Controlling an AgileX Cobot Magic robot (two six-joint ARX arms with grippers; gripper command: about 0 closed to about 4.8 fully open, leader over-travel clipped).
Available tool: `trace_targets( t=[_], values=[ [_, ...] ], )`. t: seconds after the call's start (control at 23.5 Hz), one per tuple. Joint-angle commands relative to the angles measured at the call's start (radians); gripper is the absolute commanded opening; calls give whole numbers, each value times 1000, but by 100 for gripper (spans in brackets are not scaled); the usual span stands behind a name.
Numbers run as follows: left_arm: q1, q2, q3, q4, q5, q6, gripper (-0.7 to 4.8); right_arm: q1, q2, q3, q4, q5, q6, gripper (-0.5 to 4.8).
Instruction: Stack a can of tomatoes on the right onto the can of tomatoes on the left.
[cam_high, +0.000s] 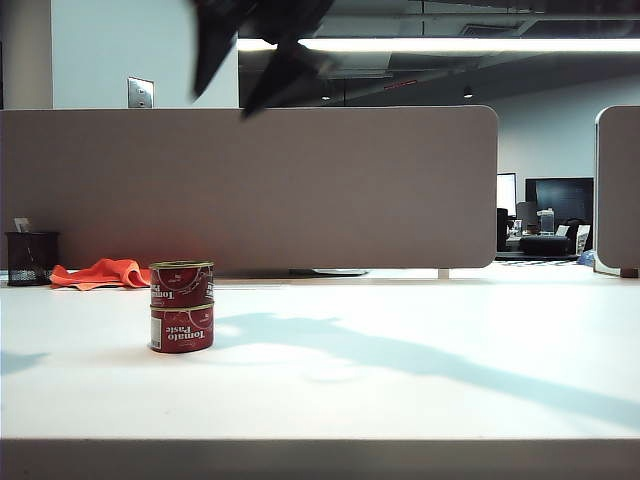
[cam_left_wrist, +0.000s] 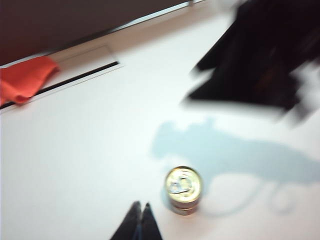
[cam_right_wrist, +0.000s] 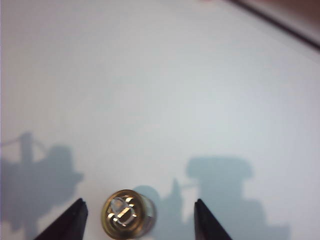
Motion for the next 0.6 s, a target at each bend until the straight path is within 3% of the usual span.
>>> trace_targets(
  t=[0.04,0.09,0.21,0.38,0.6],
  values=[
    [0,-3,5,6,-43,8,-5,-72,-117,3,-68,1,39,201],
    [0,-3,4,7,-43,7,-5,-109,-162,2,-105,2,39,122],
    [-15,-21,-16,36,-46,6,-5,-187,-254,-2,-170,36,35,42],
    [-24,-82,-79,74,-46,-35,-5,-240,-364,-45,-166,98,16,-3],
    [-23,-178,-168,77,-47,-39,-5,-249,-543,-177,-156,199,-38,-2]
  ],
)
